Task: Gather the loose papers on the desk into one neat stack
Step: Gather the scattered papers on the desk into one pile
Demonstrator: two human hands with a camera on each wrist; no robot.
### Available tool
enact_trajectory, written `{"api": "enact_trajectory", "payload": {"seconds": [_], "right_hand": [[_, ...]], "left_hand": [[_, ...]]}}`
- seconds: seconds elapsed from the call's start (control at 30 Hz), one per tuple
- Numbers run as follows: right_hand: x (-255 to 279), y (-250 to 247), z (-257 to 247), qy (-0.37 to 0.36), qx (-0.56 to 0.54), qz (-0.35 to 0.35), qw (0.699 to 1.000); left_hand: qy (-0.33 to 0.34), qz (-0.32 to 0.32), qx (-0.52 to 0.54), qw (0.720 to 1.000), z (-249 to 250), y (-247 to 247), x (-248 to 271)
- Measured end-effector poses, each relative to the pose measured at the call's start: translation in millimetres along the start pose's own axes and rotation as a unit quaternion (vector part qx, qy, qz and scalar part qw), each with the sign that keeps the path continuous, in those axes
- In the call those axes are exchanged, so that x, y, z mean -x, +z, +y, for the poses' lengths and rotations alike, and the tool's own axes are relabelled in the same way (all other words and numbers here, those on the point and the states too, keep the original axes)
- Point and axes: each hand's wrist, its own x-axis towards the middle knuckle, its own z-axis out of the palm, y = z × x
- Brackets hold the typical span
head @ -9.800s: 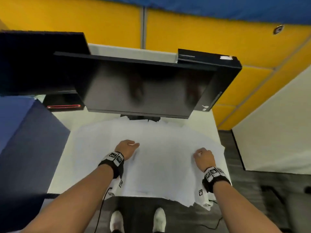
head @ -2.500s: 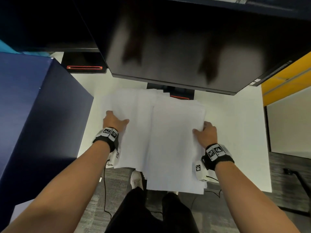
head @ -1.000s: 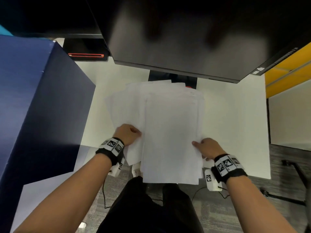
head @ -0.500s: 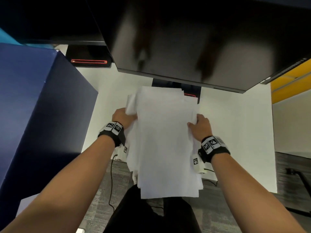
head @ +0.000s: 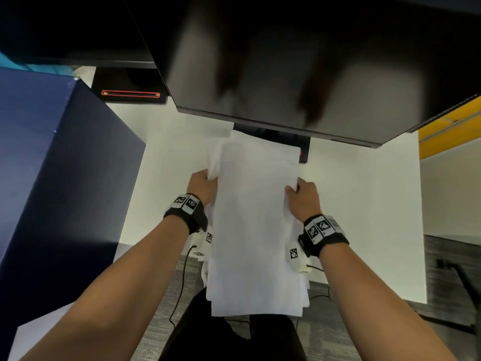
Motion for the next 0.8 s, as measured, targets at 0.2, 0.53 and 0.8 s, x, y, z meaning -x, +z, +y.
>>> {"api": "enact_trajectory", "payload": {"seconds": [0.2,0.53,0.8], "right_hand": [[5,-37,14,0.079,-0.078,0.105,0.988],[15,-3,-4,0.039,-0.031,0.018,0.999],[42,-53,72,0.049,0.021,-0.016,0.998]], "left_hand": [[-0.03,-0.011,0.183,0.983,11,-8,-9],[0.024,-0.028,-0.045,0.998,26,41,20],[0.032,-0.07,-0.266,0.961,-31,-19,29]]}}
